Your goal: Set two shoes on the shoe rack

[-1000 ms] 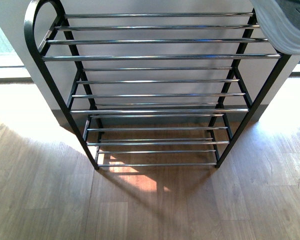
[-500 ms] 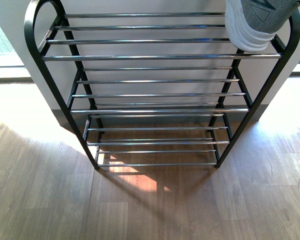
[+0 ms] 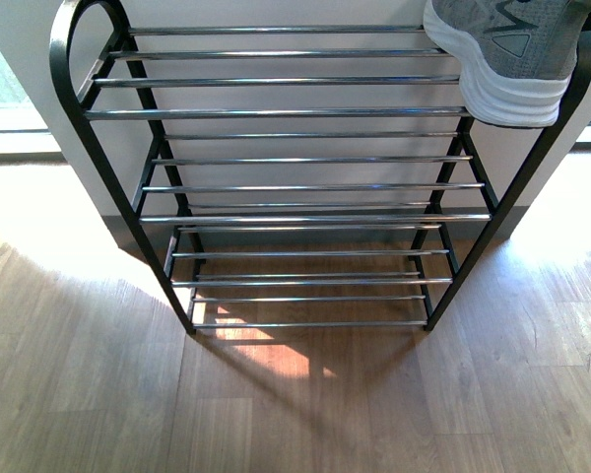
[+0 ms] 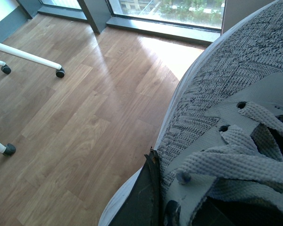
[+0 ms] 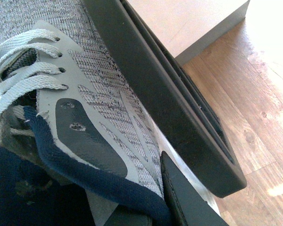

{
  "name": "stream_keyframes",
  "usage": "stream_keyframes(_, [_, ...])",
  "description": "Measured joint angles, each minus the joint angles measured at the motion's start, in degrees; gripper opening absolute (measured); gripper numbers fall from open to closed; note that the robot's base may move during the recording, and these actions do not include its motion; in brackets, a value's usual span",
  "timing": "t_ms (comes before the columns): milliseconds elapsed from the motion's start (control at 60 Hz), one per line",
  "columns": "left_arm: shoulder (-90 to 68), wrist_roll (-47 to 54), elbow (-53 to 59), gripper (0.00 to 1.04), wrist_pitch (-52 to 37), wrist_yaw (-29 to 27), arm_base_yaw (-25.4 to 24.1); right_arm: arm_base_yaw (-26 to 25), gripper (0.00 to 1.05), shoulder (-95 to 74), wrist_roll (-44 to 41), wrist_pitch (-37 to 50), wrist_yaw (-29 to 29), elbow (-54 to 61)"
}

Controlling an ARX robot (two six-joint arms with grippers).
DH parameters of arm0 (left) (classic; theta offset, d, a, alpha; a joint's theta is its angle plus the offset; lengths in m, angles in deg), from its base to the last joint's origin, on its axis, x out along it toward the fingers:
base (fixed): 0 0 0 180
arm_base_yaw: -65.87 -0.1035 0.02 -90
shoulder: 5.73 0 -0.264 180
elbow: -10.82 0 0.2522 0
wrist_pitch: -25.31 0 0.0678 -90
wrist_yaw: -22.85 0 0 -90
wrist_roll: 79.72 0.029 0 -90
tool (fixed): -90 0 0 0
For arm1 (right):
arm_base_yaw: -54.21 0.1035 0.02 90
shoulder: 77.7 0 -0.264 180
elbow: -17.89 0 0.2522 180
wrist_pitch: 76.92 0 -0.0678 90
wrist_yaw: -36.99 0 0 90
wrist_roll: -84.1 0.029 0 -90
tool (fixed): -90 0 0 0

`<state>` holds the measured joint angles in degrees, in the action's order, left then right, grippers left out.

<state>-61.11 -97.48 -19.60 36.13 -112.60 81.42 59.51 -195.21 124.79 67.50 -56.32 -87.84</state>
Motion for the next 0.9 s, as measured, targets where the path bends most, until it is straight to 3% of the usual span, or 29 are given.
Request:
stream_keyframes(100, [0.0,0.0,0.0,0.01,0.0,0.0,0.0,-0.2,0.03,-0.2,-0.2,0.5,0.7,0.0])
stream_keyframes(350, [0.0,0.0,0.0,0.01,0.0,0.0,0.0,-0.6,0.47,3.1,-4.7,5.4,4.2,1.4])
stream_keyframes(600, [0.0,0.0,0.0,0.01,0.0,0.0,0.0,-4.4,0.90,25.5,-24.3,16.0,2.4,21.8])
stream_keyframes(717, [0.0,0.0,0.0,0.01,0.0,0.0,0.0,-5.9,0.72,31.2,-34.3,45.2,2.7,36.5])
stream_keyframes(800, [0.0,0.0,0.0,0.01,0.0,0.1,0.0,-5.7,0.60,33.0,-37.2,57.1,3.2,45.1])
stream_keyframes(900, [0.0,0.0,0.0,0.01,0.0,0.0,0.0,-5.3,0.46,35.6,-38.9,63.8,3.5,52.9])
